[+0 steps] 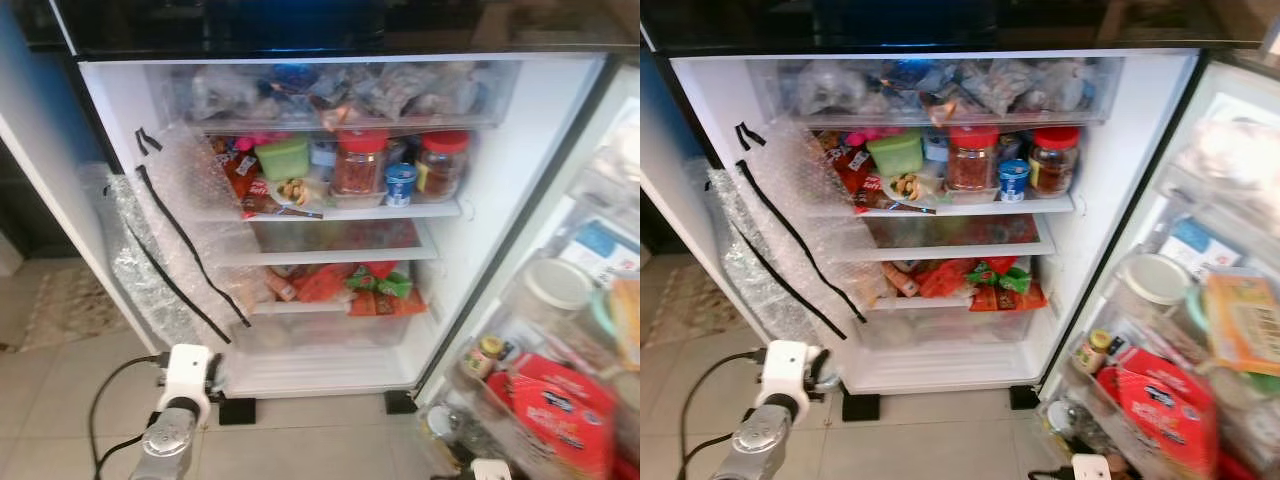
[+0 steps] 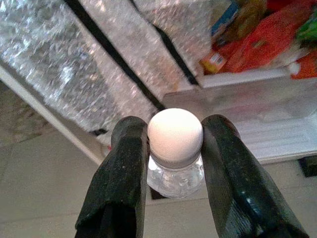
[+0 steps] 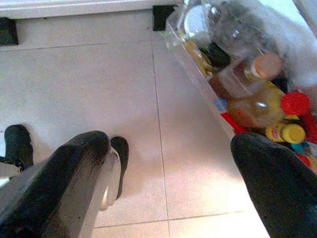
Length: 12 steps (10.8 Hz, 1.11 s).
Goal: Restocking fridge
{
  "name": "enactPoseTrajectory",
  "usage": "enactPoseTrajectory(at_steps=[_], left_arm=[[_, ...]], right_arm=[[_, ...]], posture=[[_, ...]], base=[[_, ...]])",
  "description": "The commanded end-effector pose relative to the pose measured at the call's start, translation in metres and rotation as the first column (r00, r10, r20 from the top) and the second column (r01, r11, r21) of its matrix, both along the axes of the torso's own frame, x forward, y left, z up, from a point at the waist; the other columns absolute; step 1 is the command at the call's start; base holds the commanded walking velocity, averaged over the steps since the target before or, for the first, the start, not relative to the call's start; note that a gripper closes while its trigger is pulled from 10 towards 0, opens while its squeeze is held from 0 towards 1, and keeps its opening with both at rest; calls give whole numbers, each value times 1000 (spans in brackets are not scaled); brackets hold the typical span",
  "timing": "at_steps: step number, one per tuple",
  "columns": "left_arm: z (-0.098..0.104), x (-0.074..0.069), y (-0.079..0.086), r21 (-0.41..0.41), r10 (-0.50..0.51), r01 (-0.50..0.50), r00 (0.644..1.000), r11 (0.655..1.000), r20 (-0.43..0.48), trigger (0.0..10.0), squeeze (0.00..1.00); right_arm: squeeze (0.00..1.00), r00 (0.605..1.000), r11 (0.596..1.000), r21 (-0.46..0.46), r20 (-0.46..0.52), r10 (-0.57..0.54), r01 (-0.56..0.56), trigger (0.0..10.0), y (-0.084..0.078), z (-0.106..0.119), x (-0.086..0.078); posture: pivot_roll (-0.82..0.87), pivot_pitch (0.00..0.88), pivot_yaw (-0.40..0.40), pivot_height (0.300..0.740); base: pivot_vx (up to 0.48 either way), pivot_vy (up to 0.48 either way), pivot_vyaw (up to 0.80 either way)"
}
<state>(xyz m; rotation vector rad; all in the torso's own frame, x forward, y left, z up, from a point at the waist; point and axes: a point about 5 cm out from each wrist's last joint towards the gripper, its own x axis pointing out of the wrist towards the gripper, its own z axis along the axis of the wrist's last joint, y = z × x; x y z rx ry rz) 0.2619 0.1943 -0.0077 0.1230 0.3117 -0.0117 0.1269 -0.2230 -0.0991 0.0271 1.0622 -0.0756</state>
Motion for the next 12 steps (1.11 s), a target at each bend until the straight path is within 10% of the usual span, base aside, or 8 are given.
enactPoseTrajectory(at_steps=[1, 12], left_arm=[[8, 6, -9, -29, -48, 50, 997, 998, 59, 10000, 0], [30, 21, 0, -70, -23, 34, 988, 997, 151, 10000, 0]], right_arm=[[0, 1000, 1000, -3, 1, 0, 0, 10000, 0, 1, 3], [0, 997, 1000, 11, 71, 12, -13, 10000, 10, 11, 36]], posture=[[-130, 0, 1, 740], [-118, 0, 58, 740]], base=[[0, 0, 0], [0, 0, 0]])
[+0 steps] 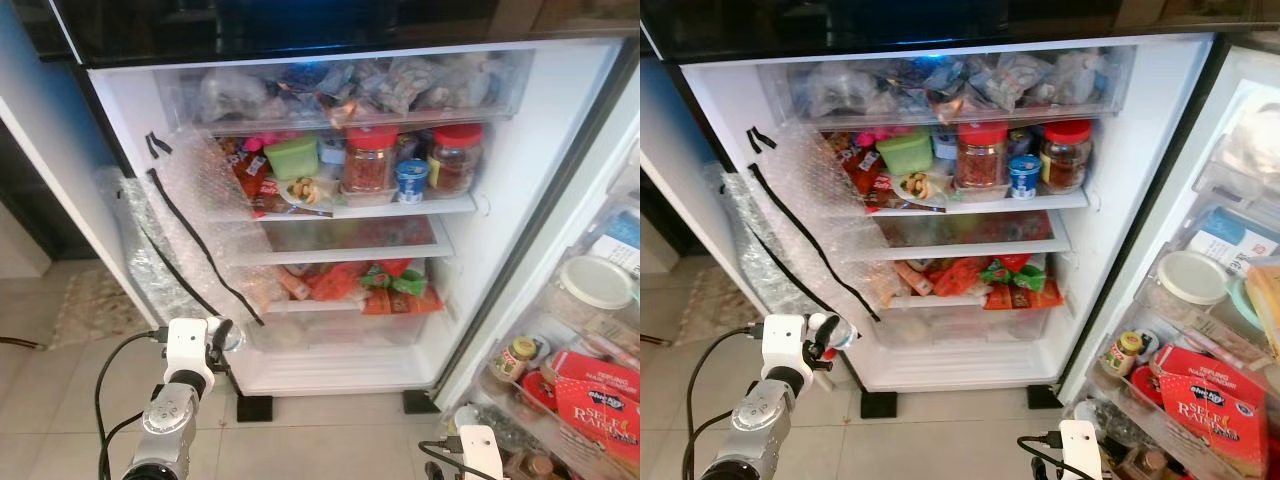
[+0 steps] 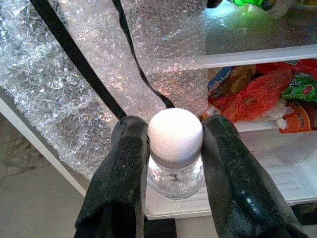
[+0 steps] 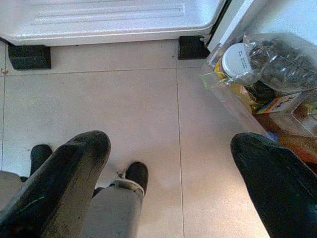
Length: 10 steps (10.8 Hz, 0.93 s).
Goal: Restocking fridge
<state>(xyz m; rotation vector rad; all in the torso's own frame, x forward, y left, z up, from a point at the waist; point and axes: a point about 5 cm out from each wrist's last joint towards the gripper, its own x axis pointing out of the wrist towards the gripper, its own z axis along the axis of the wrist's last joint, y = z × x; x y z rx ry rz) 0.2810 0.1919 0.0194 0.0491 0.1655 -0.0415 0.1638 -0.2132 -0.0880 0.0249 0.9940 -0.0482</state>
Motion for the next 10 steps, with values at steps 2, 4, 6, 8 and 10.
enactPoseTrajectory(at_steps=[2, 4, 6, 8, 10], left_arm=[[3, 2, 1, -10, 1, -1, 1000, 1000, 10, 10000, 0], [3, 1, -8, -46, -4, 5, 1000, 999, 24, 10000, 0], [1, 0, -16, -51, -42, 42, 999, 998, 18, 10000, 0], [8, 5, -18, -43, -60, 62, 997, 997, 42, 10000, 0], [11, 2, -13, -37, -53, 55, 997, 998, 63, 10000, 0]], right_arm=[[0, 1000, 1000, -6, -12, 5, -5, 10000, -1, -2, -5], [0, 999, 999, -37, -31, -10, 9, 10000, -8, -4, -14], [0, 998, 993, -104, -25, -61, 58, 10000, -13, -5, -20], [0, 1000, 968, -251, -15, -6, 2, 10000, -18, -4, -23], [0, 999, 946, -319, -2, 55, -52, 10000, -19, -2, -22]], posture=[[-121, 0, 29, 740], [-141, 0, 17, 740], [-157, 15, 24, 740], [-117, 28, 19, 740], [-96, 51, 24, 740]], base=[[0, 0, 0], [0, 0, 0], [0, 0, 0], [0, 0, 0], [0, 0, 0]])
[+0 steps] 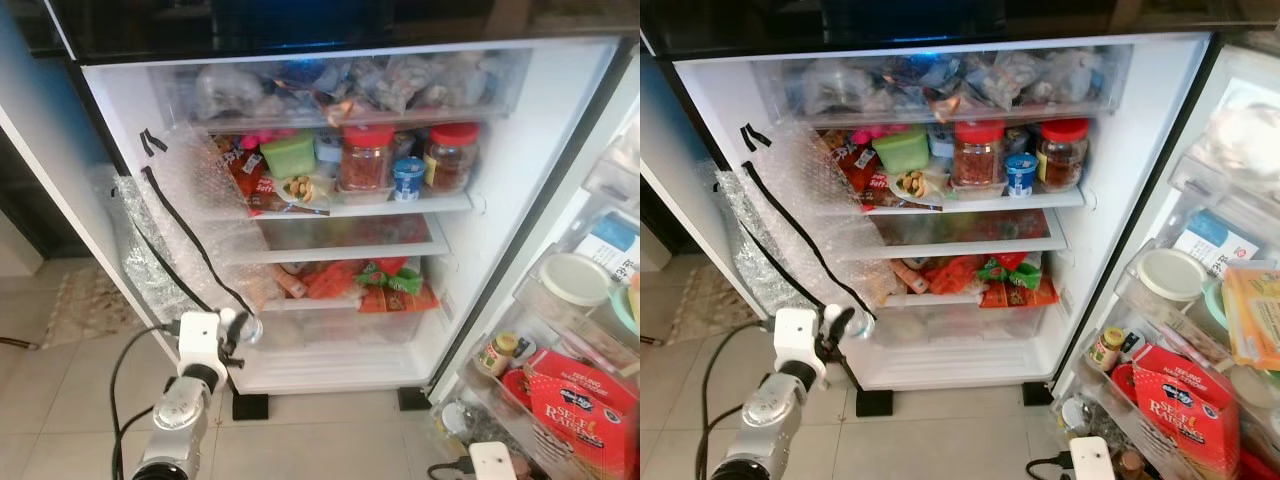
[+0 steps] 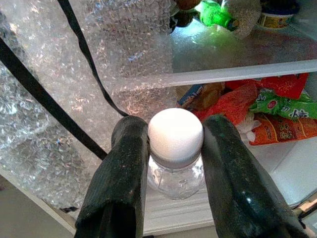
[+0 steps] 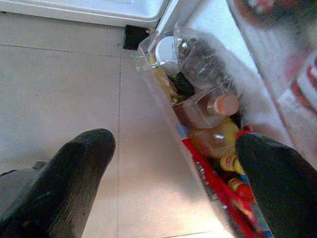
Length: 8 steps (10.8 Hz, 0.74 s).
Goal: Restocking fridge
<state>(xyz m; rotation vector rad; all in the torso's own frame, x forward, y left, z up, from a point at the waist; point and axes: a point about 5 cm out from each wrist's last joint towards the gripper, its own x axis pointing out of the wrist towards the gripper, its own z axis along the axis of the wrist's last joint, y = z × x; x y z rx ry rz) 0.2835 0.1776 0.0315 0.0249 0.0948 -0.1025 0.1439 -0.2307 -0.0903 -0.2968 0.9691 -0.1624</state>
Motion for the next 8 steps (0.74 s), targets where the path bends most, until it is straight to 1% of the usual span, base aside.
enactPoseTrajectory(at_steps=[1, 2, 3, 6, 8], left_arm=[[-2, -5, 5, 2, 2, -2, 1000, 1000, -12, 10000, 0], [-3, -7, 8, 10, 1, -1, 1000, 1000, -19, 10000, 0], [0, -5, 9, 11, 4, -4, 1000, 1000, -16, 10000, 0], [9, 2, 5, 6, -21, 21, 1000, 1000, 9, 10000, 0], [9, 1, 2, 1, -28, 28, 1000, 1000, 6, 10000, 0]], right_arm=[[0, 1000, 999, -42, 11, 14, -13, 10000, -1, 1, -1], [0, 999, 998, -62, 13, 33, -32, 10000, 0, 1, 1], [0, 998, 995, -79, -7, 64, -65, 10000, 3, 1, 3], [0, 997, 987, -143, -52, 64, -71, 10000, -12, 1, -6], [0, 996, 982, -171, -63, 69, -79, 10000, -17, 2, -8]], posture=[[-105, 62, 30, 740], [-106, 59, 33, 740], [-101, 53, 35, 740], [-105, 52, 40, 740], [-102, 56, 37, 740]], base=[[0, 0, 0], [0, 0, 0], [0, 0, 0], [0, 0, 0], [0, 0, 0]])
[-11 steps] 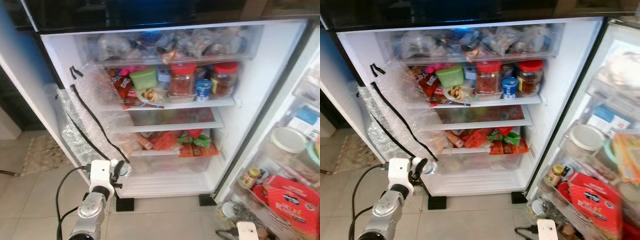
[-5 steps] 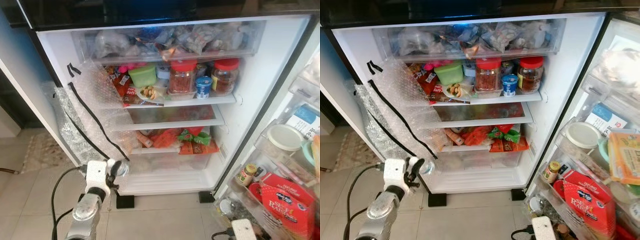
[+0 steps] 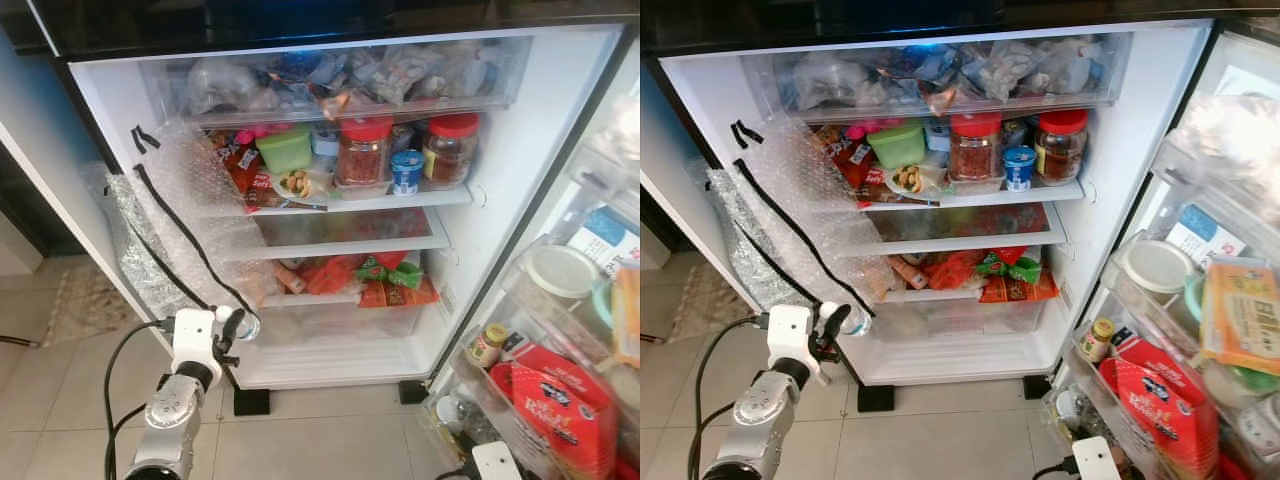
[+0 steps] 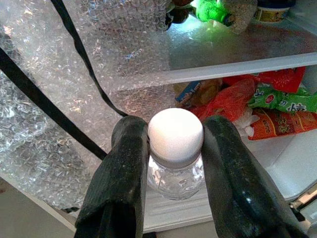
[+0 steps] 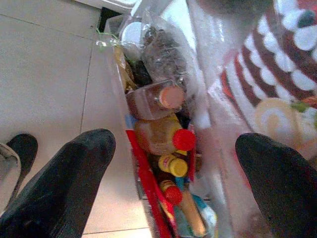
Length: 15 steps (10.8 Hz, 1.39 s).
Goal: Restocking fridge
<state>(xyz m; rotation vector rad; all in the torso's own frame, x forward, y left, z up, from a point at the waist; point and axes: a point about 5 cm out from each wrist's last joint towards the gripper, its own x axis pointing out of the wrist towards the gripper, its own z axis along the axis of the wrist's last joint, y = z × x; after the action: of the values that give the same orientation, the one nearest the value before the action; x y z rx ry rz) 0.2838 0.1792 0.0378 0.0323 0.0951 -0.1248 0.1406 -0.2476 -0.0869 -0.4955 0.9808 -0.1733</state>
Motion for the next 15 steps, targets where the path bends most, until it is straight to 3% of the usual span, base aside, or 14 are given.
enactPoseTrajectory(at_steps=[1, 5, 10, 15], left_arm=[[3, 0, 0, -7, -6, 6, 1000, 1000, 6, 10000, 0], [1, -5, 5, -2, 3, -3, 1000, 1000, -6, 10000, 0], [7, 0, -2, -16, -20, 20, 1000, 1000, 8, 10000, 0], [5, -2, -5, -31, -41, 41, 999, 999, 0, 10000, 0]], right_arm=[[0, 1000, 1000, -4, -30, -7, 7, 10000, -2, -2, -6], [0, 999, 1000, -6, -39, -16, 16, 10000, -3, -2, -7], [0, 999, 1000, -6, -52, -8, 8, 10000, -3, -4, -11], [0, 999, 1000, 26, -52, 5, -4, 10000, 7, -6, -8]], posture=[[-101, 61, 32, 740], [-94, 68, 34, 740], [-98, 70, 34, 740], [-96, 70, 31, 740]], base=[[0, 0, 0], [0, 0, 0], [0, 0, 0], [277, 0, 0]])
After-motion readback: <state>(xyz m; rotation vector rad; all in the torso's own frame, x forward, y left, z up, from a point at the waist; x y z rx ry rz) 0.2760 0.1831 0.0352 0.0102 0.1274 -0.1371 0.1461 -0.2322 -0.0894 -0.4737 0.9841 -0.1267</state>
